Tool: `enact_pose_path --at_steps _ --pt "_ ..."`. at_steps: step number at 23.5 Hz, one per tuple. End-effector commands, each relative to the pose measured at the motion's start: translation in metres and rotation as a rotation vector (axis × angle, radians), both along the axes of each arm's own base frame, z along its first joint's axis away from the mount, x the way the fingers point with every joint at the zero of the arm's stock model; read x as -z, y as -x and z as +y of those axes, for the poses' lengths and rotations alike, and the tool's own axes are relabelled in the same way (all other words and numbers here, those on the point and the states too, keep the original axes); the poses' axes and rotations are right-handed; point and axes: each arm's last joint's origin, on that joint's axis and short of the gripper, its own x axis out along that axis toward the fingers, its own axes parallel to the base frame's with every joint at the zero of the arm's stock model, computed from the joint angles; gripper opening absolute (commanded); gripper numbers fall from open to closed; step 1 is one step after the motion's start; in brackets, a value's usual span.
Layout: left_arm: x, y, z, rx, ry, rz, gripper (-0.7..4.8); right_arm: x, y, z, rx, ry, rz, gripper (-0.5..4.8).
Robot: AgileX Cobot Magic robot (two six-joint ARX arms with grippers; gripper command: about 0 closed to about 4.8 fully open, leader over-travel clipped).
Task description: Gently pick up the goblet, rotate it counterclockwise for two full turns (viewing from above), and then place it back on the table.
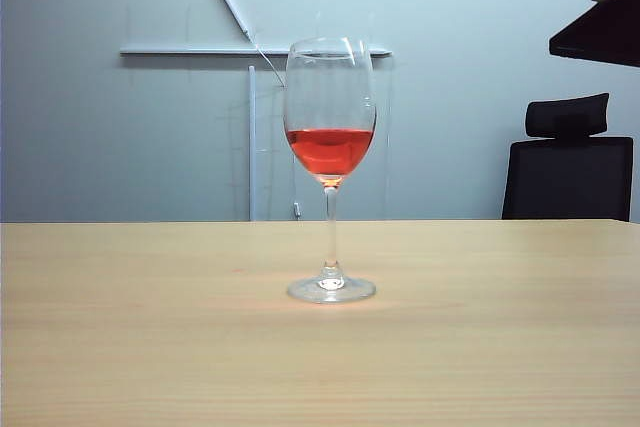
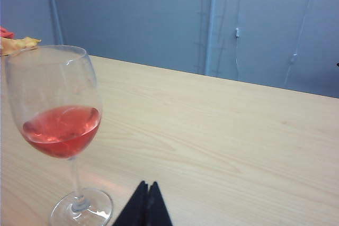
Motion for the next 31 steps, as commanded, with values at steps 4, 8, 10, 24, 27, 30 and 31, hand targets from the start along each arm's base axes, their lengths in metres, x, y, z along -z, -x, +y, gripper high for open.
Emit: enact_pose_path --at_steps 4,8,10,24,27,30,31 --pt "-0.002 0.0 0.0 0.004 0.0 -0.015 -0.05 -0.003 0.0 0.0 -0.001 -0.015 -0.016 -0.01" --pt "-0.002 0.0 0.0 0.004 0.0 -0.015 -0.05 -0.003 0.0 0.0 -0.001 -0.015 -0.016 -0.01" --pt "-0.002 0.0 0.0 0.004 0.0 -0.015 -0.05 -0.004 0.001 -0.001 0.024 0.01 -0.037 -0.01" --pt "-0.002 0.0 0.0 0.005 0.0 -0.015 -0.05 0.004 0.024 -0.059 0.281 -0.065 -0.163 -0.02" --pt "-0.002 0.0 0.0 0.005 0.0 -0.015 -0.05 0.008 0.026 -0.064 0.299 -0.118 -0.12 -0.02" --pt "-0.002 0.0 0.0 0.005 0.0 -0.015 -0.05 0.013 0.025 -0.065 0.286 -0.101 -0.075 -0.02" --pt "-0.002 0.0 0.0 0.005 0.0 -0.015 -0.05 0.015 0.024 -0.065 0.288 -0.096 -0.057 -0.02"
